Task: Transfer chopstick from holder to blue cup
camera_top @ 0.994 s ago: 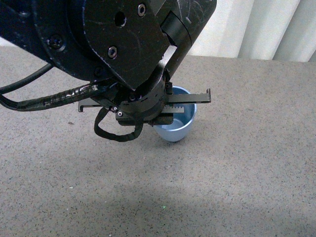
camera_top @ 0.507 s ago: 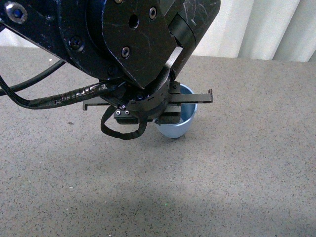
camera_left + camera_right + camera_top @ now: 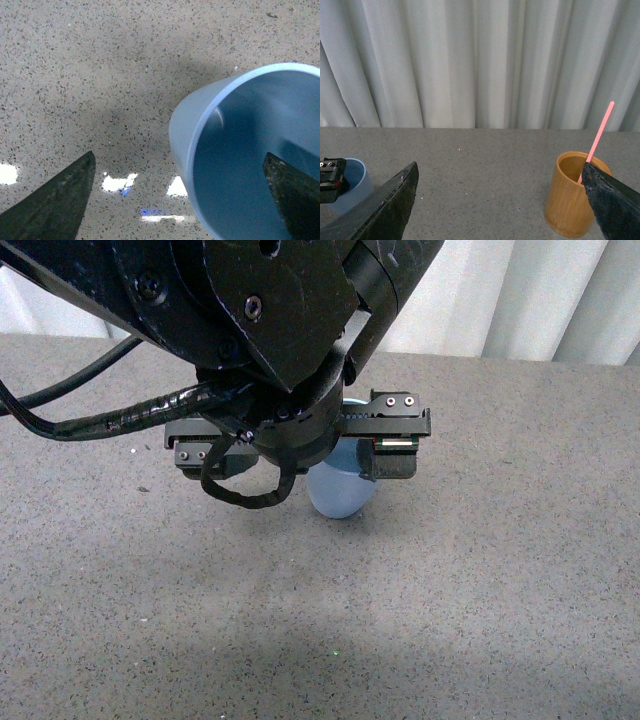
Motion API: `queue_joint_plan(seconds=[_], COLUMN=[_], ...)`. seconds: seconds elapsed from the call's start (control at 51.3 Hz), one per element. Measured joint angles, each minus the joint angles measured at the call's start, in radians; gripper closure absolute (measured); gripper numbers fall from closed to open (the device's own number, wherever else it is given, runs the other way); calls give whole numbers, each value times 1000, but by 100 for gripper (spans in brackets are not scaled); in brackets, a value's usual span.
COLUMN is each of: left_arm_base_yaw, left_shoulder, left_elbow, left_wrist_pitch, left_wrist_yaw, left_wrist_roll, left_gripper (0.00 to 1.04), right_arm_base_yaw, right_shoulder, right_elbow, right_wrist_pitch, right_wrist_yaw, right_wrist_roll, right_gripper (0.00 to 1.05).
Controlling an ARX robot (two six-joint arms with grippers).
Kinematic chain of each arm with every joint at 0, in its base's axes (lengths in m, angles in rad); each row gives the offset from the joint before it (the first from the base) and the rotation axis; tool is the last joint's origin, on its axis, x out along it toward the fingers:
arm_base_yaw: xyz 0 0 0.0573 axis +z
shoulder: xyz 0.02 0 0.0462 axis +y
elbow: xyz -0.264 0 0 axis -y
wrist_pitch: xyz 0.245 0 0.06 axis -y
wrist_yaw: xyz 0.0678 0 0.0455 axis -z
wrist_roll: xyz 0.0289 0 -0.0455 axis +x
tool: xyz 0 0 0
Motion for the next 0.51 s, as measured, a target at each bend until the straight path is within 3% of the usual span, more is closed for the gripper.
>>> queue_joint_plan(seconds=[0.507], left_arm_base_yaw=[12], left_shoulder=[-108], left_elbow=[-10], left_wrist_pitch=[-37], left_wrist_yaw=[-2], left_wrist_roll=[24], left_gripper=[7], right_arm_base_yaw=[0], right_shoulder=[0], right_elbow=[0], right_wrist_pitch=[0], right_wrist_yaw=[0], right_wrist_roll=[0], right_gripper=[9])
